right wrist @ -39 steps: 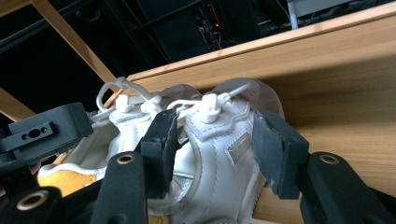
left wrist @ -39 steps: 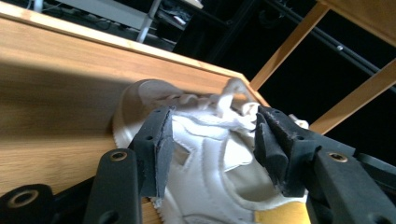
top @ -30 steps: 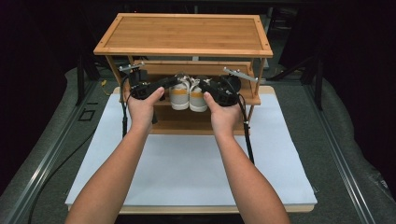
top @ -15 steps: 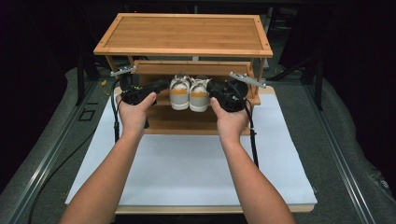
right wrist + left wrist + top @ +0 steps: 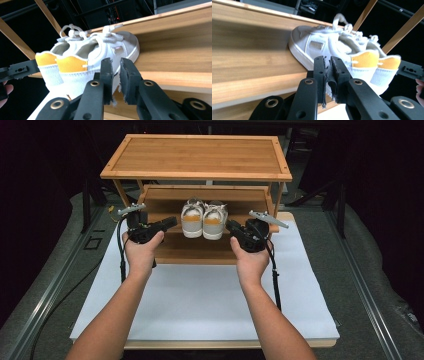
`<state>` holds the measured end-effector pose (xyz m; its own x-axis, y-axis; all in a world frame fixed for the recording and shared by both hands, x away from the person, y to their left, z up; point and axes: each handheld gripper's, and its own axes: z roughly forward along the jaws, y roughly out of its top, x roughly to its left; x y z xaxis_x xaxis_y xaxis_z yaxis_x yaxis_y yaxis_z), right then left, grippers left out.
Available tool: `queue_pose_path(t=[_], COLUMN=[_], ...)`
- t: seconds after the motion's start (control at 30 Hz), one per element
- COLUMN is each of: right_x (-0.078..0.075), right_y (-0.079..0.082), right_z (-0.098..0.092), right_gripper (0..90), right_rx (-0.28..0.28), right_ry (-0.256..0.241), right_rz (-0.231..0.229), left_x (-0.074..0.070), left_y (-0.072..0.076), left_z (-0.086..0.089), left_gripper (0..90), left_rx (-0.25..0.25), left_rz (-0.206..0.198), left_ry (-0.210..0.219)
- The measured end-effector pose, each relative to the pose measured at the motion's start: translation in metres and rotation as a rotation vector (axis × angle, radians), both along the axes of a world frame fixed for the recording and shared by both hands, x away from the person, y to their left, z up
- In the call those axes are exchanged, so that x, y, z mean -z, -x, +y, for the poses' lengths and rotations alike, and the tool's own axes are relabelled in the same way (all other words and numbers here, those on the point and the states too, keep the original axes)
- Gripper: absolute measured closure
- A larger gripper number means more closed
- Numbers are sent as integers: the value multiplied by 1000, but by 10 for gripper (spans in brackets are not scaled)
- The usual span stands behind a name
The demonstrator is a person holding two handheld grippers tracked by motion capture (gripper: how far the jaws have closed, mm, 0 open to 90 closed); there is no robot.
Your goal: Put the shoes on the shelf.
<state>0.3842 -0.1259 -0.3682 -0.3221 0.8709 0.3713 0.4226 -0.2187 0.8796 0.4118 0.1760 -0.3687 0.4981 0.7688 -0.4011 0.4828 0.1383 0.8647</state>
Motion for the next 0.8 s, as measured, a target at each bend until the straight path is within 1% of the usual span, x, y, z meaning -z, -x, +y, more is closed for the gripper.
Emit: queue_pose_path(t=[0.03,0.07,0.1,0.13,0.17,0.2,0.23,0.27,0.3,0.33,0.37,0.4,0.43,0.47,0.53,0.57,0.63,0.7,0.73,0.77,0.8], right_x=[2,3,3,5,5,6,6,10,10,12,12,14,14,15,15,15,15,15,15,15,14], right_y=[-1,0,0,-1,0,-1,-1,-3,-3,-4,-3,-5,-4,-5,-3,-4,-4,-4,-4,-5,-5], right_z=[0,0,0,1,1,1,1,3,4,4,3,5,5,5,5,6,5,6,6,7,8], right_gripper=[814,819,824,826,829,831,831,834,834,836,836,836,838,839,844,847,856,872,882,890,895], right_rx=[-3,-7,-3,-9,-6,-13,-13,-15,-8,-11,-28,-16,-9,-16,-8,-4,-10,-17,-19,-14,-13], right_ry=[-9,-14,-6,-17,-2,-1,-1,-19,-12,-22,-20,-37,-32,-39,-33,-37,-35,-42,-40,-40,-31], right_rz=[-10,-10,5,-5,14,21,21,13,23,18,42,24,31,22,35,29,35,26,29,22,19], left_x=[2,4,6,8,11,12,12,15,16,17,17,18,18,18,17,17,17,17,17,17,17], left_y=[0,0,-1,-1,-3,-3,-3,-5,-5,-5,-5,-5,-5,-6,-6,-6,-6,-6,-6,-6,-6], left_z=[-1,-1,-2,-3,-4,-5,-5,-7,-7,-9,-9,-10,-10,-11,-11,-11,-12,-13,-13,-14,-14], left_gripper=[832,837,839,839,840,841,842,843,843,843,842,842,842,842,843,844,848,863,874,880,885], left_rx=[-3,-1,-1,-4,-4,-4,-4,-2,0,2,6,4,4,2,-3,-4,-2,-2,-1,-2,-1], left_rz=[0,0,2,8,14,18,18,27,30,30,30,28,29,28,30,29,30,29,25,21,20], left_ry=[0,2,-6,-4,2,5,5,12,13,12,11,12,16,17,16,16,18,17,8,5,1])
